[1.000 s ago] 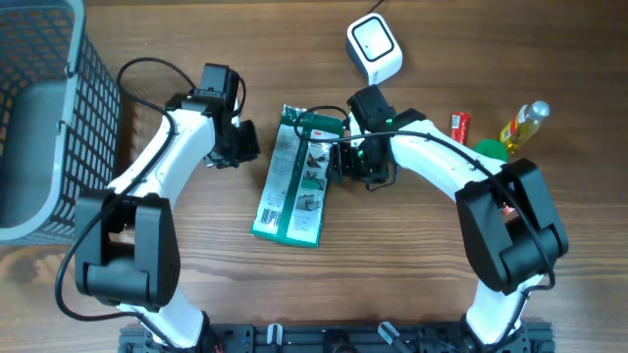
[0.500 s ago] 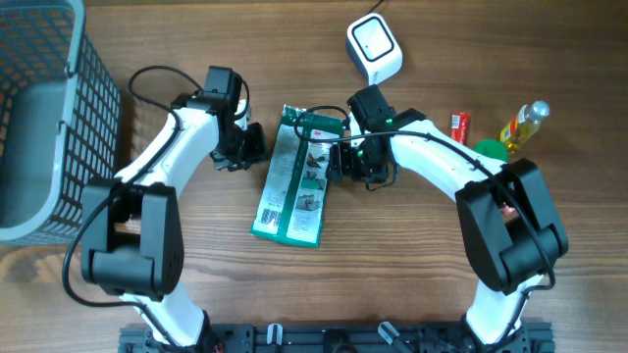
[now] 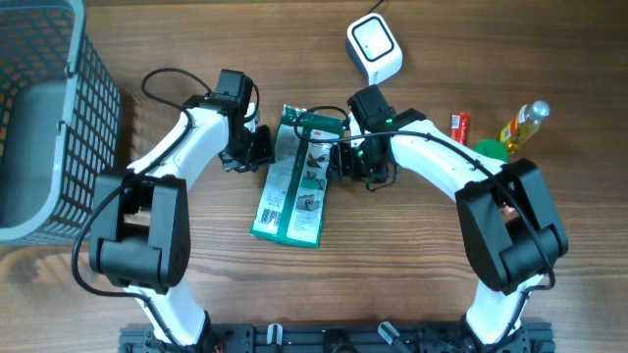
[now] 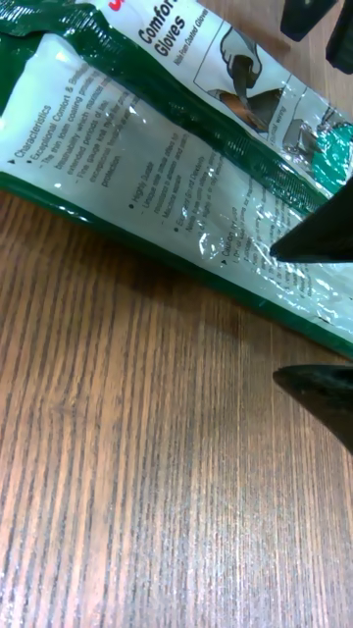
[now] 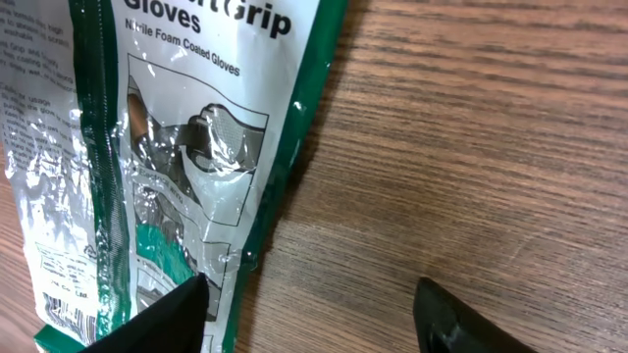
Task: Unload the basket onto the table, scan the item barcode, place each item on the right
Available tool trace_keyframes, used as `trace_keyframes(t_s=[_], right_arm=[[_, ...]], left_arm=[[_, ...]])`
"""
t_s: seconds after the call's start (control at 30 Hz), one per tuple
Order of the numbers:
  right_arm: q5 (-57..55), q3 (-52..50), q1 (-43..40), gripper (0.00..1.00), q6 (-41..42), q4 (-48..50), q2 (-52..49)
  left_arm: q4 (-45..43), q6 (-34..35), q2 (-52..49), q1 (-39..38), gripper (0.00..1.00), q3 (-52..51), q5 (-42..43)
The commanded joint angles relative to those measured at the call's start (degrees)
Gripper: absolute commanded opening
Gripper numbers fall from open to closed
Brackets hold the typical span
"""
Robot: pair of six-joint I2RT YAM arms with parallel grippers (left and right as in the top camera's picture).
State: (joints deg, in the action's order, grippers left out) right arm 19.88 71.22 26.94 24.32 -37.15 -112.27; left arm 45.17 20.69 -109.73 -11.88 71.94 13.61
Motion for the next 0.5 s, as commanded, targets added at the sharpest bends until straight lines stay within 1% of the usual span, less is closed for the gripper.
trace_keyframes(t_s=[0.0,0.1,0.17,0.27,0.37,0.47], right_arm=[[-0.55,-0.42,-1.22,0.63,-1.25,0.26,0.31],[0.66,-0.42,-3.52,0.63,-2.05,-0.61,0.31],[4.48,-0.42,-4.83,0.64,-3.93,-1.36,0.28],[8.55,-0.44,-5.77,0.65,-5.16,-2.71,0.28],[9.49,-0.57,-5.75,0.66,-5.60,-4.48,0.28],[13.77,-2.58,-5.81,0.66,-6.51,-3.23,0.28]], left_arm=[[-1.14,3.19,-0.87,-0.37,0.25,-0.33,-0.13],[-4.24,3.82,-0.87,-1.20,0.26,-2.78,-0.11],[-6.73,3.78,-0.87,-2.10,0.26,-4.50,-0.13],[-9.22,3.80,-0.87,-3.50,0.21,-6.23,-0.15],[-9.33,4.33,-0.87,-4.15,0.17,-7.23,-0.13],[-7.93,5.55,-0.87,-4.20,0.14,-7.58,-0.13]])
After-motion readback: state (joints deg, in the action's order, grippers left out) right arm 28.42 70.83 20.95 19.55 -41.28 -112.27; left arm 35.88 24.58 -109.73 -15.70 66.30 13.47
